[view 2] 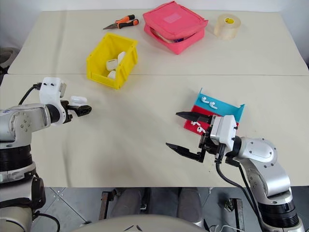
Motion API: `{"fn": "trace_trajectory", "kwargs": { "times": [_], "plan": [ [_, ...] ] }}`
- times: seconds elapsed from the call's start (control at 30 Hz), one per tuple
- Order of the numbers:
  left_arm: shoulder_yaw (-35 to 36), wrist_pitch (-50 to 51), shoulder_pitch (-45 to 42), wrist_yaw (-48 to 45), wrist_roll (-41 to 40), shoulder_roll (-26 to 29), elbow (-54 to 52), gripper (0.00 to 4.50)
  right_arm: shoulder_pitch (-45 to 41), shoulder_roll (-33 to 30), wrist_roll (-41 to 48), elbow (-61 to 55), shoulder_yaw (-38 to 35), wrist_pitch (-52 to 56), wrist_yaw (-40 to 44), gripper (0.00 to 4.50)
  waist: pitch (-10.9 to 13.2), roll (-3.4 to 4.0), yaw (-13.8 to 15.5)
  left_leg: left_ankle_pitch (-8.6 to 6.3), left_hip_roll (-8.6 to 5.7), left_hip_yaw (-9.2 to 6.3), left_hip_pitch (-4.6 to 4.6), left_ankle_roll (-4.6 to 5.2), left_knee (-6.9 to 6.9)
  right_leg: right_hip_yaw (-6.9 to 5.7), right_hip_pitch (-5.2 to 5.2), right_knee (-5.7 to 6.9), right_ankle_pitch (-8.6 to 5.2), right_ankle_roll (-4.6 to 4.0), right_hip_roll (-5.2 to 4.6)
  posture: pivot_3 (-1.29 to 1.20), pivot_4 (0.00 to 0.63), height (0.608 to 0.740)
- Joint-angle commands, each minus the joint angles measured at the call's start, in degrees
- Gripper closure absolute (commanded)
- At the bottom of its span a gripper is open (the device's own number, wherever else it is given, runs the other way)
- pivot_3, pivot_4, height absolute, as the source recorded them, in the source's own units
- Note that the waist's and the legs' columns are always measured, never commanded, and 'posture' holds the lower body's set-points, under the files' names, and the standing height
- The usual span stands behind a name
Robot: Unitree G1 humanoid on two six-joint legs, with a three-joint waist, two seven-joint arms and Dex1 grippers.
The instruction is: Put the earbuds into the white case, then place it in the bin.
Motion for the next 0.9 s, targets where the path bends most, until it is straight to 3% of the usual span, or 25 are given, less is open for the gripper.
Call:
{"fn": "trace_trajectory", "kwargs": {
  "times": [0.03,0.23,0.4,0.53,0.63,0.8,0.9],
  "plan": [
    [-0.2,1.5,0.6,-0.1,1.2,0.2,-0.1,0.21,0.2,0.1,0.4,-2.2,-0.8,-0.7,-0.6,0.0,0.0,0.0,0.0,0.0,0.0,0.01,0.0,0.0,0.0,0.01,0.0,0.0,0.0,0.0,0.0,0.0,0.15,0.74],
    [0.4,3.0,1.2,-1.1,1.3,0.7,-1.1,1.67,-0.4,0.2,0.2,-1.7,-0.5,-0.8,-0.8,0.0,0.0,0.0,0.0,0.0,0.0,0.02,0.01,0.0,-0.01,0.02,-0.02,0.01,0.0,0.0,0.0,0.0,0.15,0.74],
    [3.1,2.0,3.1,-3.0,0.2,-0.2,-2.9,1.67,-0.7,0.2,0.0,-1.0,-0.5,-1.0,-0.5,0.0,0.0,0.0,-0.1,0.0,0.0,0.06,0.0,0.0,-0.03,0.06,-0.06,0.01,0.0,0.0,0.0,0.0,0.15,0.74],
    [8.3,-5.7,7.0,-8.1,-3.7,-3.1,-6.3,1.67,-0.8,-0.3,0.1,-0.6,-1.0,-0.8,-0.2,0.0,0.0,0.01,-0.1,0.0,0.01,0.08,0.0,0.0,-0.04,0.07,-0.07,0.01,0.0,0.0,0.0,0.0,0.15,0.74],
    [10.4,-16.8,11.0,-14.0,-5.9,-4.4,-8.9,1.67,-0.9,-0.7,0.4,-0.4,-1.5,-0.6,0.0,0.0,0.0,0.01,0.1,0.0,0.01,0.08,-0.03,0.0,0.0,0.08,-0.09,0.01,0.0,0.0,-0.01,0.0,0.15,0.74],
    [11.4,-48.6,20.0,-32.1,-7.8,-9.1,-8.2,1.67,-1.1,-1.5,0.5,-0.4,-2.7,0.1,-0.5,0.0,0.0,-0.01,0.2,0.0,0.04,0.07,-0.1,0.0,0.01,0.04,-0.1,-0.08,0.0,-0.01,-0.02,0.0,0.15,0.74],
    [10.0,-58.3,20.9,-35.5,-9.1,-13.1,-7.1,1.67,-1.3,-2.2,0.8,-0.8,-3.6,0.9,-0.8,0.0,0.0,-0.01,0.3,0.0,0.04,0.13,-0.09,0.0,0.02,0.04,-0.1,-0.08,0.0,0.0,-0.01,0.0,0.15,0.74]
  ]
}}
